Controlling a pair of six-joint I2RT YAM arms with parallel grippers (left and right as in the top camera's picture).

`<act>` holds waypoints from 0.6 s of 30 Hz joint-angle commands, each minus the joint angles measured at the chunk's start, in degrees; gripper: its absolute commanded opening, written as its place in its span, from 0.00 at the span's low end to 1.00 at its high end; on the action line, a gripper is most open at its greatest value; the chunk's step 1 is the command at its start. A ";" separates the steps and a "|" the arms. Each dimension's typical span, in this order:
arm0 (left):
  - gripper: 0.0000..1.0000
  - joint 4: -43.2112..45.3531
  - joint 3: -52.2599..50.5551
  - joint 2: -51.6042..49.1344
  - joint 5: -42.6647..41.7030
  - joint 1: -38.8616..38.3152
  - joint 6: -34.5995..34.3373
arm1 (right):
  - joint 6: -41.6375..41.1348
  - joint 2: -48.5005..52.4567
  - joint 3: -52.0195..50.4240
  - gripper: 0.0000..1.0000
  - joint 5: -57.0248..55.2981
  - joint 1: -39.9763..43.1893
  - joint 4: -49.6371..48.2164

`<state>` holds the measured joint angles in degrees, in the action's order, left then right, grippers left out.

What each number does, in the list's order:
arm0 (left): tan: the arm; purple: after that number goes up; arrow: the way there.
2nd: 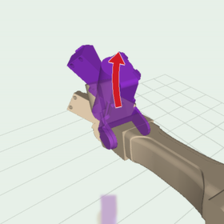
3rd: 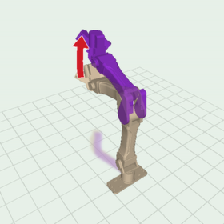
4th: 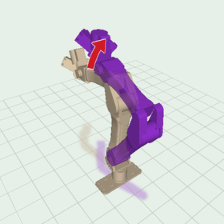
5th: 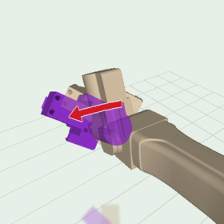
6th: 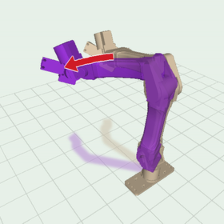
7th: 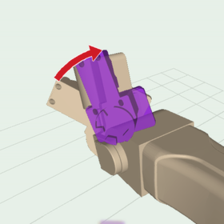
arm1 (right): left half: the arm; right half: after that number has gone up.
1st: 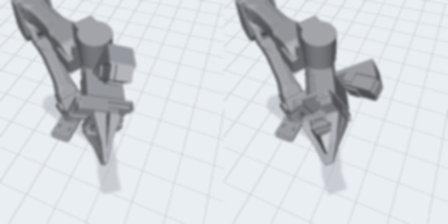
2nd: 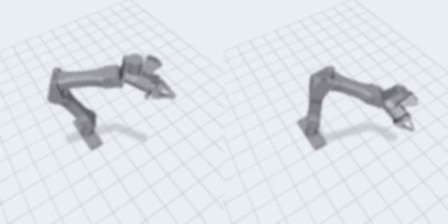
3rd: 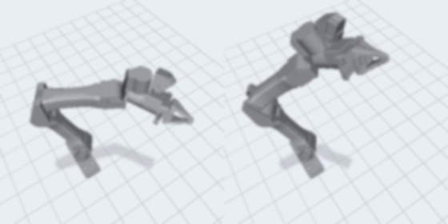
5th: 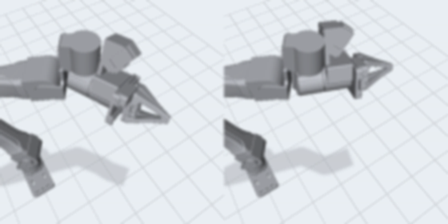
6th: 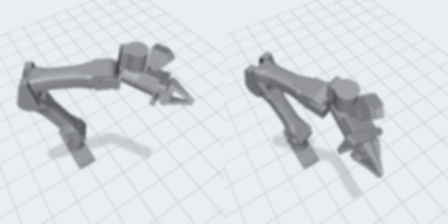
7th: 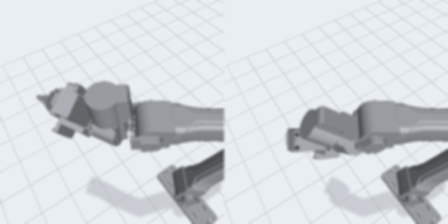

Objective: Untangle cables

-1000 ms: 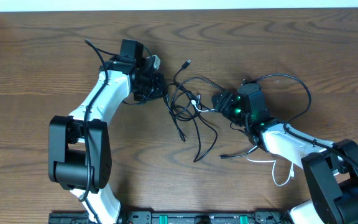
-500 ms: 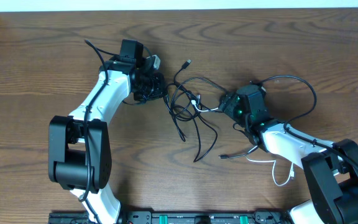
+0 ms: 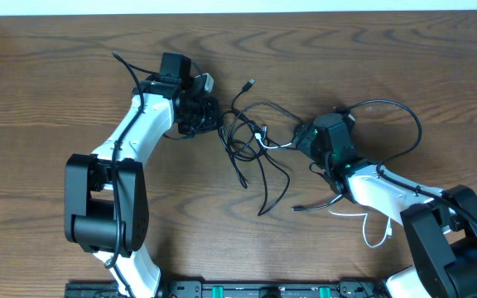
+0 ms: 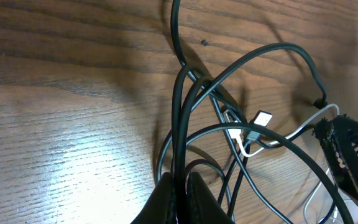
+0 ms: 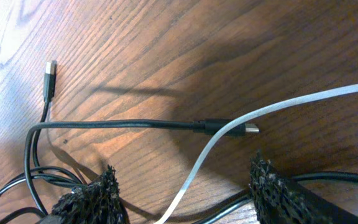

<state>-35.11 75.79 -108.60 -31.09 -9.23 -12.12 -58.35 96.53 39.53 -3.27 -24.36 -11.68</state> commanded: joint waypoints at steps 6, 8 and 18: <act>0.08 -0.31 0.94 1.14 0.68 -0.24 0.72 | -2.97 9.05 0.11 0.59 -1.46 -0.83 -7.43; 0.08 -0.39 0.94 1.14 0.68 -0.24 0.72 | -3.13 10.25 0.11 0.45 -0.87 -0.83 -8.44; 0.08 -0.44 0.94 1.14 0.70 -0.24 0.74 | -3.54 9.53 0.11 0.01 5.46 -0.26 -8.46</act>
<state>-35.42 75.79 -108.60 -31.09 -9.23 -12.12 -61.54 105.34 40.47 -2.33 -24.88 -21.02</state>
